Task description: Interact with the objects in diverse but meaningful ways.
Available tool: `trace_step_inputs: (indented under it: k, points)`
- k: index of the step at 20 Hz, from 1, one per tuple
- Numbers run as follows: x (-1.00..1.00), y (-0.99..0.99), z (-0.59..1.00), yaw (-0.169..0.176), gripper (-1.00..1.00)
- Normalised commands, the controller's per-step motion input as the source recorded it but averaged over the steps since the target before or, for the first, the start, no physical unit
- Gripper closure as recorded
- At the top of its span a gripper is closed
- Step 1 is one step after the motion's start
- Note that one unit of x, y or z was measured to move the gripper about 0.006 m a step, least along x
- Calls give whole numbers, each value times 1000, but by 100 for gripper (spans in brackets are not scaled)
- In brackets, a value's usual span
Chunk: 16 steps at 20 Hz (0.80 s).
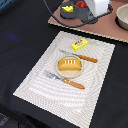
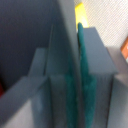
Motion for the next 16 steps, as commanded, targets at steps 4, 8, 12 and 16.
trace_step_inputs:
  k: [4, 8, 12, 16]
  points:
    - [285, 643, 166, -42, 100]
    - [174, 547, 46, -108, 100]
    - [326, 436, 6, -71, 100]
    - [412, 363, 0, -40, 100]
